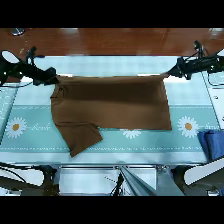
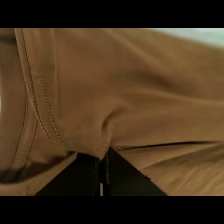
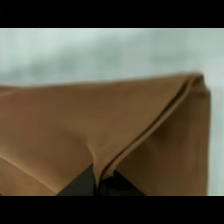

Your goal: Fold the shirts.

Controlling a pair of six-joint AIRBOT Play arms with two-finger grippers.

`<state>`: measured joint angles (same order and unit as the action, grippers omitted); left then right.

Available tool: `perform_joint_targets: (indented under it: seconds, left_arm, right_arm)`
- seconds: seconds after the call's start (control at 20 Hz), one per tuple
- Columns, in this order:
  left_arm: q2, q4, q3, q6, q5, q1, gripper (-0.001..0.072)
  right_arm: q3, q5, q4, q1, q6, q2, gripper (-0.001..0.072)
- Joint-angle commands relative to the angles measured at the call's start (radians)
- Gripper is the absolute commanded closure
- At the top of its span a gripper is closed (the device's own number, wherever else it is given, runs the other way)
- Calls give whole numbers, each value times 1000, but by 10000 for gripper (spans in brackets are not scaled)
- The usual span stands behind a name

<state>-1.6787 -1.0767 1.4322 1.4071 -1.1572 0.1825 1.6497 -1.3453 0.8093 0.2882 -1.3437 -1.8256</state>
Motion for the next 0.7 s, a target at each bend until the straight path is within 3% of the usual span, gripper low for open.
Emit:
perform_joint_targets:
  seconds: [0.0, 0.05, 0.1, 0.15, 0.3, 0.45, 0.55, 0.65]
  left_arm:
    - [-30, 0, -57, -20, -80, 6, 674]
    - [-39, 1, -56, -3, -104, 6, 512]
    - [-39, 0, -56, 0, -134, 6, 126]
    - [-38, -10, -46, 0, -187, 10, 0]
    - [-12, -80, 2, 4, -358, 45, 0]
    - [117, -127, -83, 15, -384, 125, 0]
    - [228, -164, -240, 14, -364, 191, 0]
    - [339, -169, -439, 15, -314, 269, 0]
  right_arm:
    - [-76, -11, 122, -31, -2, 0, 683]
    - [-100, 3, 122, -43, -3, 0, 608]
    - [-111, 4, 129, -53, -13, 0, 295]
    - [-110, -6, 142, -55, -17, 3, 87]
    - [-93, -71, 200, -11, -63, 62, 87]
    - [-133, -107, 340, 71, -61, 202, 88]
    - [-294, -20, 382, 125, -63, 335, 88]
    - [-549, 122, 323, 164, -54, 486, 91]
